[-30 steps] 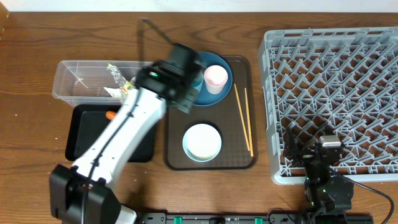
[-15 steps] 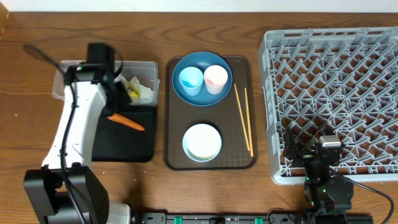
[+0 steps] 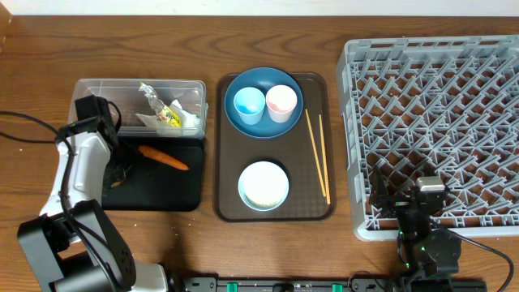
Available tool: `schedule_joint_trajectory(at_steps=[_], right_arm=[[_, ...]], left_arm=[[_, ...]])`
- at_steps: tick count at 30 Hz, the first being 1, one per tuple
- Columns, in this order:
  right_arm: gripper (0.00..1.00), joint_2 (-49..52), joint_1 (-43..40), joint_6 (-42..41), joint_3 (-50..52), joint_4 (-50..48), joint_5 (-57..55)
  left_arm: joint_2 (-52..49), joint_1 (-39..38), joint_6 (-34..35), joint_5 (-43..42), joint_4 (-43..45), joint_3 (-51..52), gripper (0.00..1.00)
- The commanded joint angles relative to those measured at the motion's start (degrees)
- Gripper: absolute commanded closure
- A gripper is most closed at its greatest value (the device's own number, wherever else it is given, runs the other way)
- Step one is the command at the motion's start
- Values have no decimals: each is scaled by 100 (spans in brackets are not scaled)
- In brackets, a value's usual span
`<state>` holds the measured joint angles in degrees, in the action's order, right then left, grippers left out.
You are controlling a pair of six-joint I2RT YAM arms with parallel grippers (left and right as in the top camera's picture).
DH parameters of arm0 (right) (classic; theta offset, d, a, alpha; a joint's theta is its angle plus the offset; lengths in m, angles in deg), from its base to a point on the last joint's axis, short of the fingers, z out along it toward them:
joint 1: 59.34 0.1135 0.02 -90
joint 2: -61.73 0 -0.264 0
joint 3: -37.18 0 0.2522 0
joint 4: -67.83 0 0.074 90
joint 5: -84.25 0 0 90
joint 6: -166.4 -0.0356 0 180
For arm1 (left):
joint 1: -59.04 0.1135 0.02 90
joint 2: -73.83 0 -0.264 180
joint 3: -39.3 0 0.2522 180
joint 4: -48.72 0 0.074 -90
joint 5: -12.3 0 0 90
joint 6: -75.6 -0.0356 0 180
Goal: Sort waste into correct bins and load items into the dishwasher rack
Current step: 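Carry the pine cone left and release it onto the black tray, then reach the left gripper back over the white rice bowl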
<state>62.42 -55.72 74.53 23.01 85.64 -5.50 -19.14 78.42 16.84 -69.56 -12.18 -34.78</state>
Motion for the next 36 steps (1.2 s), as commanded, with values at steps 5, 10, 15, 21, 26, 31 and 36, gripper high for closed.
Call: schedule_joint_trajectory(at_steps=[5, 10, 15, 21, 26, 31, 36], right_arm=[[1, -24, -155, 68, 9, 22, 2], [1, -24, -155, 68, 9, 22, 2], [1, -26, -155, 68, 9, 22, 2], [1, -26, -155, 68, 9, 22, 2], [1, -26, -155, 68, 9, 22, 2], [1, -24, -155, 68, 9, 22, 2], [1, -26, -155, 68, 9, 22, 2]], left_arm=[[105, 22, -225, 92, -39, -76, 20], [352, 15, -278, 31, -269, -422, 16], [861, 4, -863, -634, -184, -682, 10], [1456, -446, -1263, -1106, -22, -765, 11], [1419, -1421, -1259, -1379, 114, -765, 11], [1180, -2623, -1263, -1377, 297, -765, 12], [874, -3777, -1429, -1375, 319, -765, 12]])
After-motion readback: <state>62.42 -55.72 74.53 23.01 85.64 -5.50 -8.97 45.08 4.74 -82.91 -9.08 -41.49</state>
